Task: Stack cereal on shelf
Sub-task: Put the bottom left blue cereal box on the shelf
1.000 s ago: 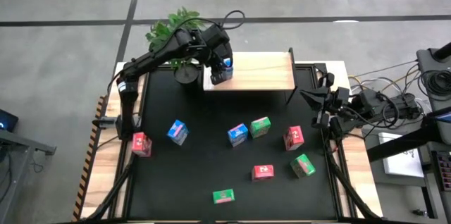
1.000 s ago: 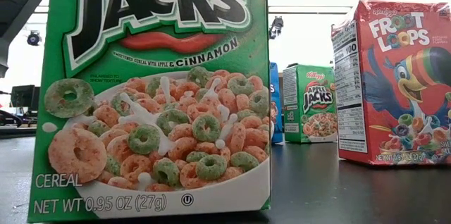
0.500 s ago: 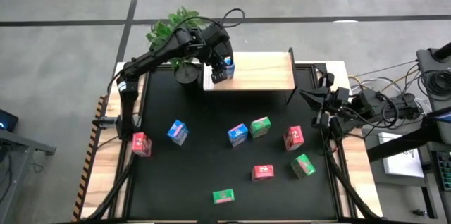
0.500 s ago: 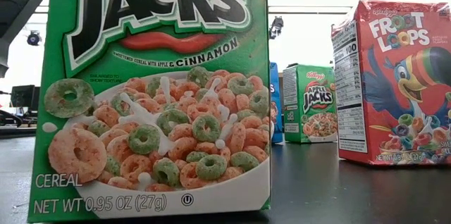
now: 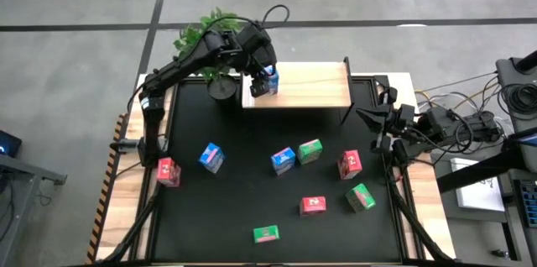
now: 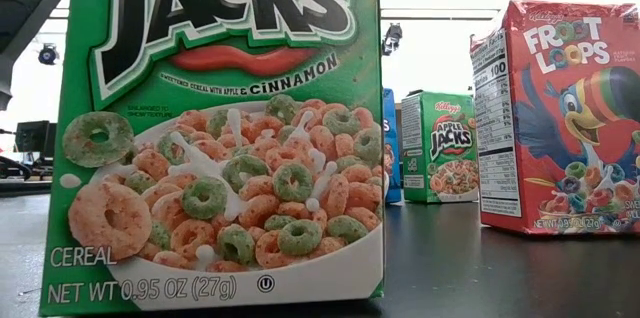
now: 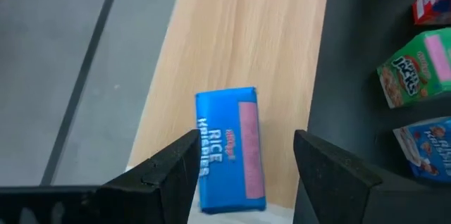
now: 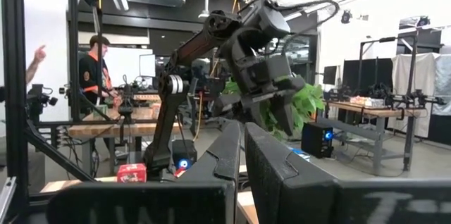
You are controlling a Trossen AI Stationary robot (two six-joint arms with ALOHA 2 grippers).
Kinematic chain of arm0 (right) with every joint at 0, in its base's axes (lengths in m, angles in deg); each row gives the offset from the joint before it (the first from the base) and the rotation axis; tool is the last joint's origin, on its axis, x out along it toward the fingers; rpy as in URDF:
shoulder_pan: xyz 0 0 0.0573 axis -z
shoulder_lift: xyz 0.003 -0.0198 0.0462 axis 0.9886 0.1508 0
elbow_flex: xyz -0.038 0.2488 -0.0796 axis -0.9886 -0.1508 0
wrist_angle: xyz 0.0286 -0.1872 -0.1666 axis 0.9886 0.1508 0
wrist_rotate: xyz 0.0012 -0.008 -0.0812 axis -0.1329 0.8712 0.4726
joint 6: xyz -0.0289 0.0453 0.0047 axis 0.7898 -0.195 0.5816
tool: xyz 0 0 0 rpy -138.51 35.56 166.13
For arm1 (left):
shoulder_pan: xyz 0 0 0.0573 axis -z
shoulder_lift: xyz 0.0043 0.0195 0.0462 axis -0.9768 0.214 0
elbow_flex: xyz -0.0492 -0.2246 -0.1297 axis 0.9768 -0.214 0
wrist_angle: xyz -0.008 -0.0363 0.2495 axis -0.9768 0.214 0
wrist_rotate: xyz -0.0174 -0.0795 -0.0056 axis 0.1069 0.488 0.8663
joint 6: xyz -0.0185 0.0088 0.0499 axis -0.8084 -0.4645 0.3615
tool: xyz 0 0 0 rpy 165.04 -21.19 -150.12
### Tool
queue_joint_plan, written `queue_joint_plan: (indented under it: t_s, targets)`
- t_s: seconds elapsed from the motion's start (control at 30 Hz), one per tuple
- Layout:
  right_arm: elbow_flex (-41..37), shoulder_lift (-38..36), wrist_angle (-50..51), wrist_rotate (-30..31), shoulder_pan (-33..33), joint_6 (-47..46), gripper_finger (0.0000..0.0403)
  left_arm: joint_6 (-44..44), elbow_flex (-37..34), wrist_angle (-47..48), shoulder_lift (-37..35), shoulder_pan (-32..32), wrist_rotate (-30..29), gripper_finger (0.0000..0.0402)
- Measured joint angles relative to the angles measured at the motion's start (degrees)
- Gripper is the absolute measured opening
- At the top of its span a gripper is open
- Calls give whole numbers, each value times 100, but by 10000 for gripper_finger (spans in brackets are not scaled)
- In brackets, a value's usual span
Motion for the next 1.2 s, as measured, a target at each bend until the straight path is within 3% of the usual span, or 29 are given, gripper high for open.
queue_joint_plan:
  t_s: [0.33, 0.7, 0.8, 1.2]
  targets:
    - [0, 9, 43, 2, -1, 172, 12, 251, 74, 112, -300, 121, 2, 193]
    - [0, 9, 400, 3, -2, 172, 12, 543, -300, -304, -214, 82, -66, 69]
    - [0, 10, 441, 9, 0, 172, 12, 557, -537, -341, -192, 46, -325, 42]
    - [0, 9, 450, 11, 0, 174, 12, 748, -1232, -753, -231, -61, -759, 12]
